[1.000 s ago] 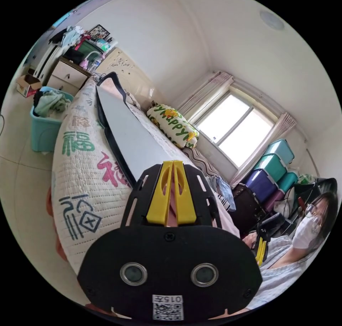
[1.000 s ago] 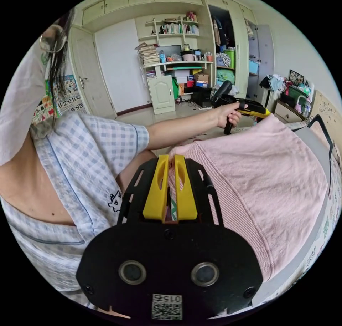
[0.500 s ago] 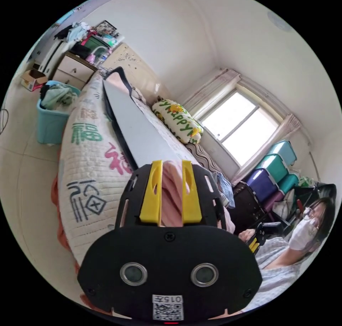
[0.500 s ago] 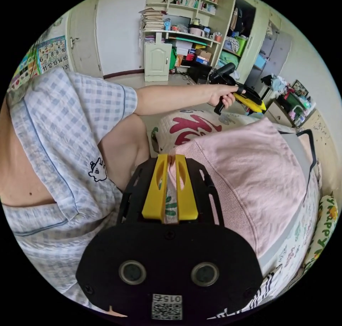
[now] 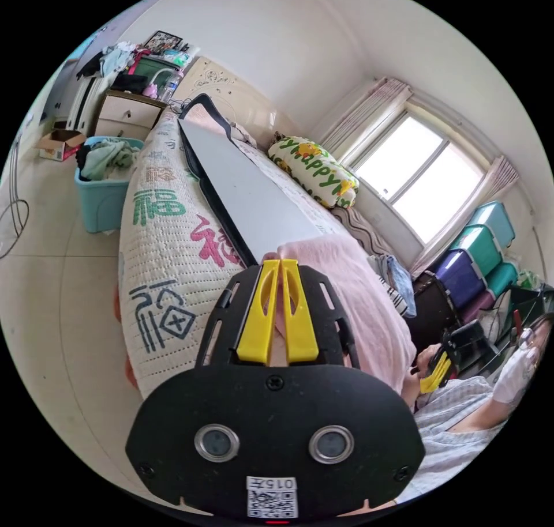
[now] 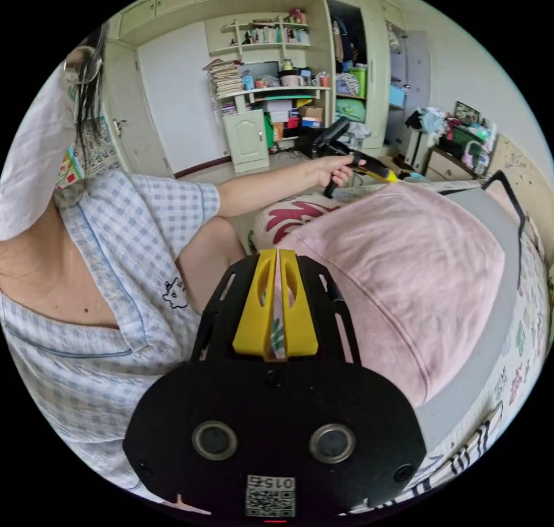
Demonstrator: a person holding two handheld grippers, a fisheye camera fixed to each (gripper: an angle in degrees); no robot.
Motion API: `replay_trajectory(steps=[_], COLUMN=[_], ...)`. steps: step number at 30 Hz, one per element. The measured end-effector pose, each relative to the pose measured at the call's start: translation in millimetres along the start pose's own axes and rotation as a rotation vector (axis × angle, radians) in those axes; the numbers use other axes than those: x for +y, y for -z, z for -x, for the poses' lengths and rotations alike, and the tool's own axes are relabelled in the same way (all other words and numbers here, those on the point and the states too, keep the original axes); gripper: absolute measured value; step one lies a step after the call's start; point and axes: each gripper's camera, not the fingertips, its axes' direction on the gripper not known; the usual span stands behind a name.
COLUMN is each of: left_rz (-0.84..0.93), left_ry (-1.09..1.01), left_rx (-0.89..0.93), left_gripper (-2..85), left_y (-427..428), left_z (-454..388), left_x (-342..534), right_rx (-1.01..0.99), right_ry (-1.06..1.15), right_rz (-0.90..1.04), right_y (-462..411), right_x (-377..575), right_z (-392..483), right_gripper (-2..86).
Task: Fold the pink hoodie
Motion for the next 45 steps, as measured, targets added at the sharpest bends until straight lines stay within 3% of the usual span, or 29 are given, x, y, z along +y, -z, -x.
replay_trajectory(steps=[2, 4, 10, 13, 15, 19, 26, 33, 39, 45], left_rz=[0.028, 0.031, -0.012, -0.005, 0.007, -0.019, -0.092, -0.068, 0.048, 0.158], left_ry=[-0.022, -0.04, -0.025, 0.005, 0.012, -0.001, 0.013, -0.002, 0.019, -0.057], left_rx=[-0.056, -0.078, 0.004, 0.054, 0.059, 0.076, 0.058, -0.052, -0.112, -0.214], left_gripper=[-0.1, 0.0, 0.8, 1.1, 1.0, -0.1, -0.2, -0.2, -0.3, -0.1], left_y=[-12.1, -16.2, -22.5, -31.7, -37.6, -37.8, -23.0, -22.2, -52.5, -79.2], left_z=[-16.6, -28.0, -42.0, -44.0, -47.0, -55.6, -64.2, -74.8, -73.8, -96.0], left_x=[0.0, 0.6, 8.5, 10.5, 11.1, 14.2, 13.5, 6.7, -2.0, -15.2], right_rx=[0.132, 0.105, 0.113, 0.239, 0.318, 0.239, -0.069, -0.03, -0.137, -0.005], right_ry=[-0.038, 0.001, 0.226, 0.325, 0.375, 0.29, 0.106, 0.175, 0.083, 0.17], right_rz=[-0.041, -0.09, 0.178, 0.328, 0.328, 0.278, 0.093, 0.2, 0.261, 0.258], right_y=[6.4, 3.9, -76.1, -117.2, -125.0, -108.9, -72.6, -106.7, -119.5, -89.4], right_x=[10.7, 9.7, -19.3, -20.0, -16.8, -14.3, -21.5, -40.1, -46.1, -41.1], right_z=[-4.8, 4.0, 59.9, 71.3, 75.1, 54.9, 12.0, 13.0, -24.6, -9.6], right_gripper=[1.1, 2.1, 12.7, 12.3, 9.7, 5.3, 2.4, 1.5, 2.8, 5.0])
